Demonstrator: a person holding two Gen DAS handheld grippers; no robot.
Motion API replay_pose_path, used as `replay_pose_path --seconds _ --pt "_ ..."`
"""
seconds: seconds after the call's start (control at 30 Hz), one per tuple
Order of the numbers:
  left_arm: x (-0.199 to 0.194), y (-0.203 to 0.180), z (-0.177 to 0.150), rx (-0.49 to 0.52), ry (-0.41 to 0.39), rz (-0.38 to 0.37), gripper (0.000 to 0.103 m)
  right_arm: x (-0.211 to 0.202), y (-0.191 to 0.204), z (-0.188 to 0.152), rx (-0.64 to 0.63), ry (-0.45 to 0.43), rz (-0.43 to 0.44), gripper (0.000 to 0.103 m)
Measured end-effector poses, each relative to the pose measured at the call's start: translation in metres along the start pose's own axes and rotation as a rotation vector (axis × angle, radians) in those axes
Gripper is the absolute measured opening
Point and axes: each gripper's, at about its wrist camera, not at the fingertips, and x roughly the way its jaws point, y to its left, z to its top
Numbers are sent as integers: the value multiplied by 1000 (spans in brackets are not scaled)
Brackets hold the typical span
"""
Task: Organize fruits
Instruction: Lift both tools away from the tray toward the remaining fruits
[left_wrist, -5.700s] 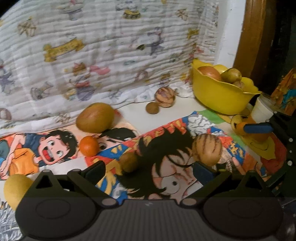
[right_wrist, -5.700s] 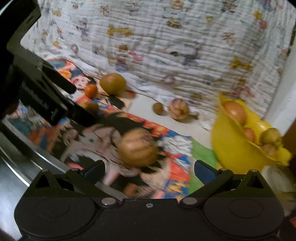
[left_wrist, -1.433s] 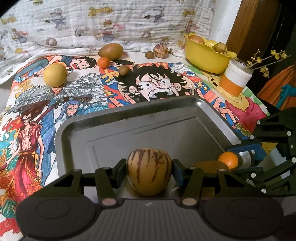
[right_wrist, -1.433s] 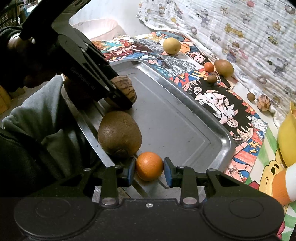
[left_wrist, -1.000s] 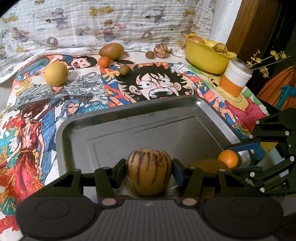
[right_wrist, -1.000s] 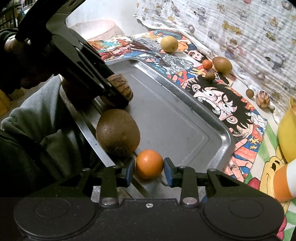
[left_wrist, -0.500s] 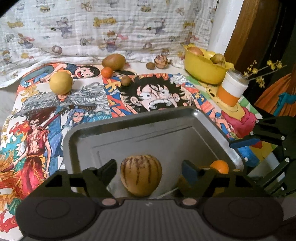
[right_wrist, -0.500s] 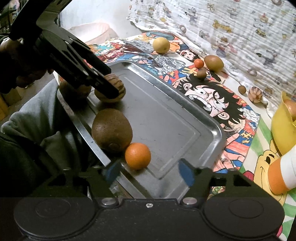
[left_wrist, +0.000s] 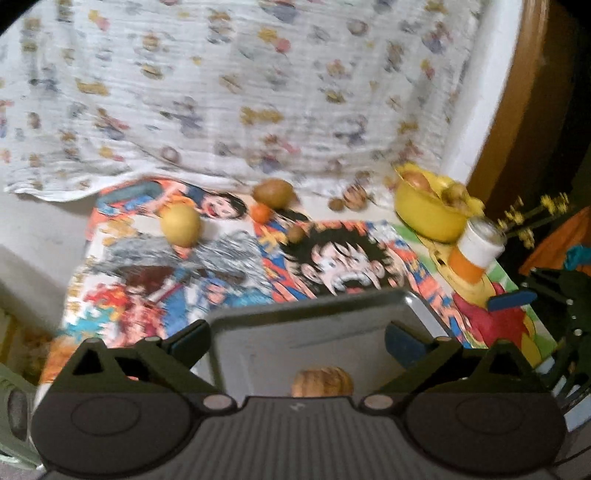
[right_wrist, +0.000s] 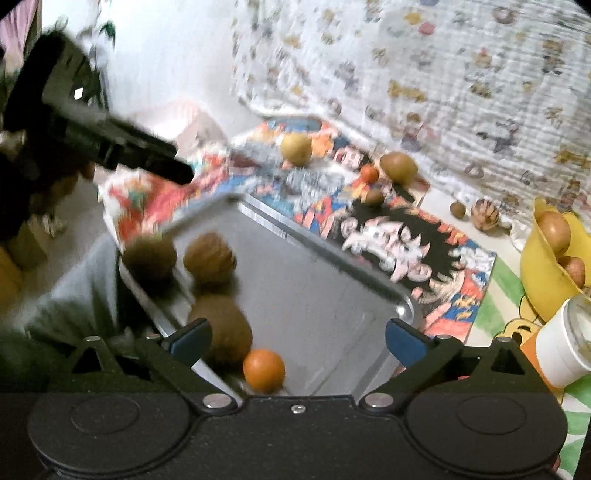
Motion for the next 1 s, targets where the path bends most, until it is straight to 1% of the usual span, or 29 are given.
replay_pose_path --seconds 0.07,0.13,0.27,0.37,0.5,0.63,0.7,0.8,0.83,0.9,1.0 --pt "-7 11 6 -30 -15 13 102 -7 -5 9 26 -30 6 102" --pt "-12 22 11 -60 -26 24 102 -14 -7 21 46 -68 -7 102" --pt "-21 45 22 -112 -48 48 102 -26 -5 46 15 -148 -41 102" --pt "-27 58 30 -128 -68 84 102 -30 -4 67 -9 -194 -56 102" --pt "-33 73 41 -134 -86 121 102 -30 -6 97 -15 -231 -54 102" --pt "-32 86 54 -137 -95 143 103 -27 -15 128 51 -254 -27 102" --pt "-28 92 62 -145 -94 146 103 -24 -24 145 116 -265 13 102" --pt "-17 104 72 -196 -86 122 103 -10 -35 166 193 -268 68 102" --pt "-12 107 76 -214 -83 108 103 -5 -36 171 197 -270 63 102" --pt "-2 113 81 -239 -74 93 103 8 -37 179 186 -269 27 102" --pt "17 120 90 -243 -55 91 103 35 -42 184 170 -246 -17 102"
